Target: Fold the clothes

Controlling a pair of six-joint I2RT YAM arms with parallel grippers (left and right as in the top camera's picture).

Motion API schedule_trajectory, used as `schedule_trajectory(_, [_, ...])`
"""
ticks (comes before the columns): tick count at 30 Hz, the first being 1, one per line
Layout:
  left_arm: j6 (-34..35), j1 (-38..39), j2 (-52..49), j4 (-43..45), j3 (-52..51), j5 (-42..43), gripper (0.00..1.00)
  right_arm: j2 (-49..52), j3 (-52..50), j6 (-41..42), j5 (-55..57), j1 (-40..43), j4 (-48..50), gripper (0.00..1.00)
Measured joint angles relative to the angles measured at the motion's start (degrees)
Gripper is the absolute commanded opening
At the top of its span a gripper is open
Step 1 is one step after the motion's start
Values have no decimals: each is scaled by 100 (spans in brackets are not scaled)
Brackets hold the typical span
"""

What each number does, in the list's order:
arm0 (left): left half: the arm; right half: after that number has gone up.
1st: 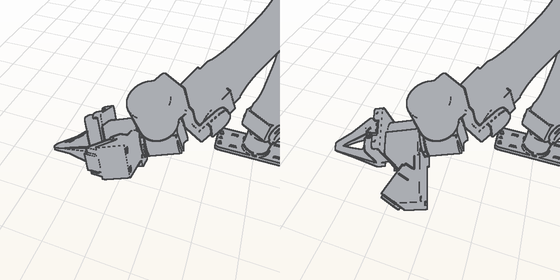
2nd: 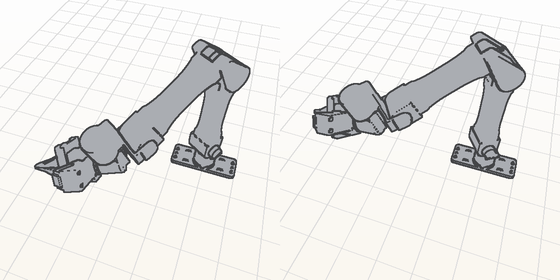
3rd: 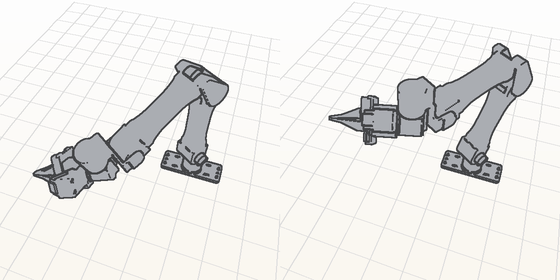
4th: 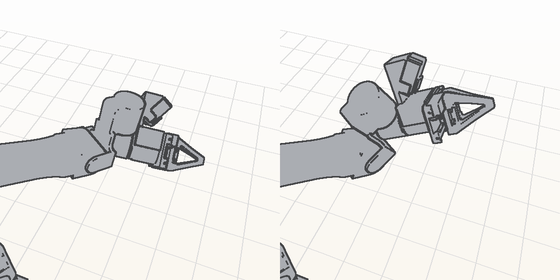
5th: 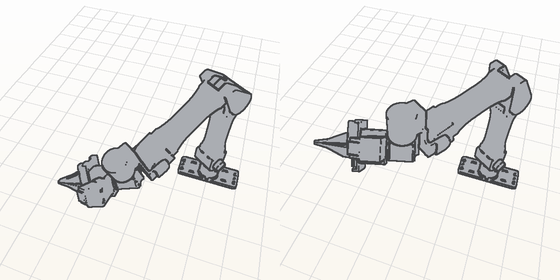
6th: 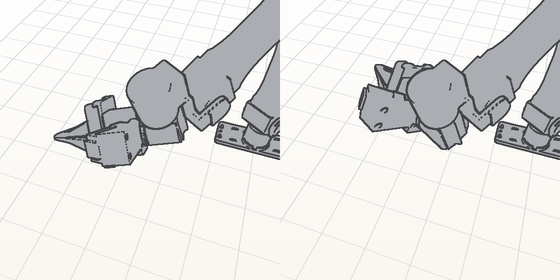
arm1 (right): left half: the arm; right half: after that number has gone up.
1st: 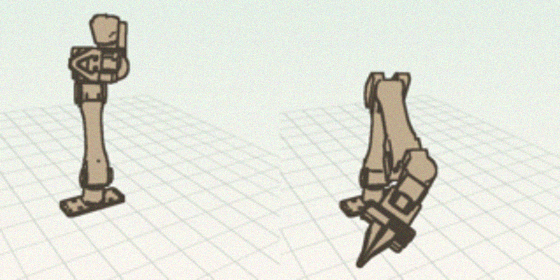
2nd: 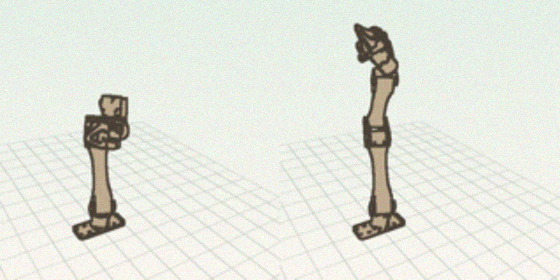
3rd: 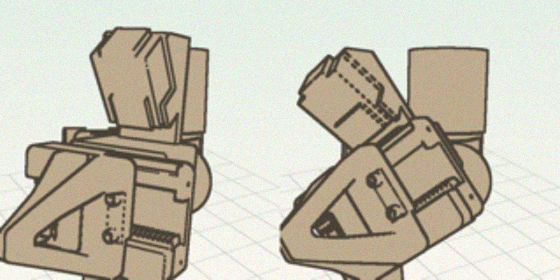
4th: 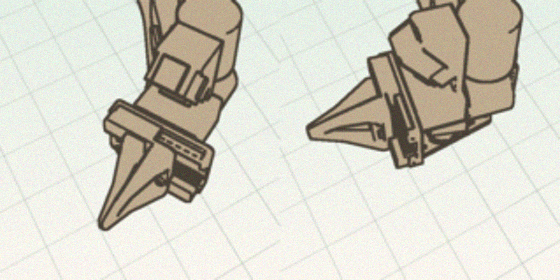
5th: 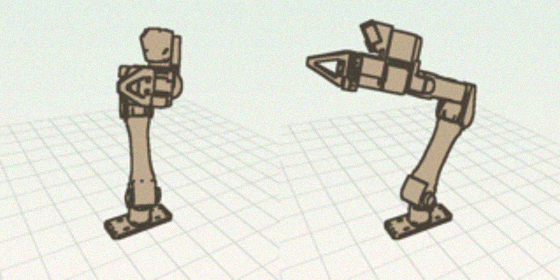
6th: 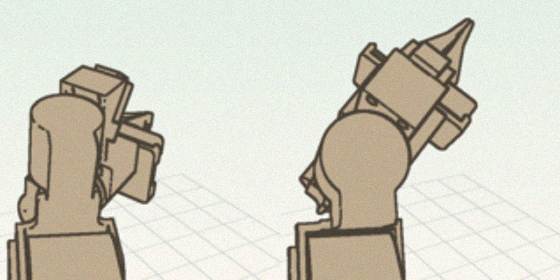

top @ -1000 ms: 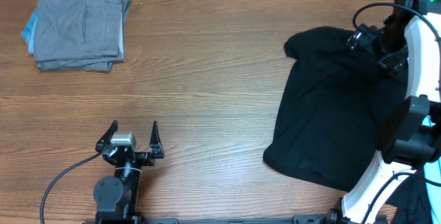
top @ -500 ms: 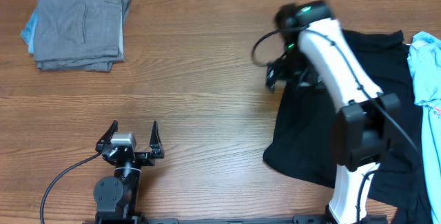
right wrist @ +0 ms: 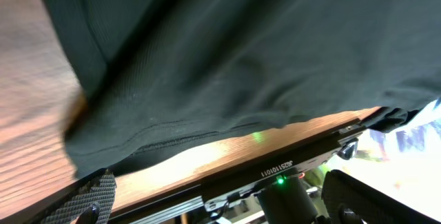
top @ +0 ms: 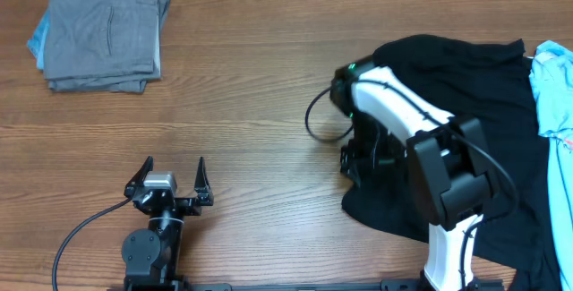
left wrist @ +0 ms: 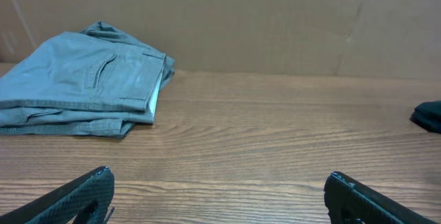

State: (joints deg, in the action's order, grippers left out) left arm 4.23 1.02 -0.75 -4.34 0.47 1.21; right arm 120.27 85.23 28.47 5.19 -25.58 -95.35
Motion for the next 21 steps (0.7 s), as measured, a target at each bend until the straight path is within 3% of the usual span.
schedule_trajectory(7, [0,0,0,-2,0,2,100,-153,-868,-85,-520,-411,975,100])
schedule_trajectory(17, [0,0,0,0,0,0,100,-409,-1115,-155,-1141,-647,1740,100])
schedule_trajectory(21, [0,0,0,0,0,2,100,-437,-1478,-190,-1386,-682,2004,90])
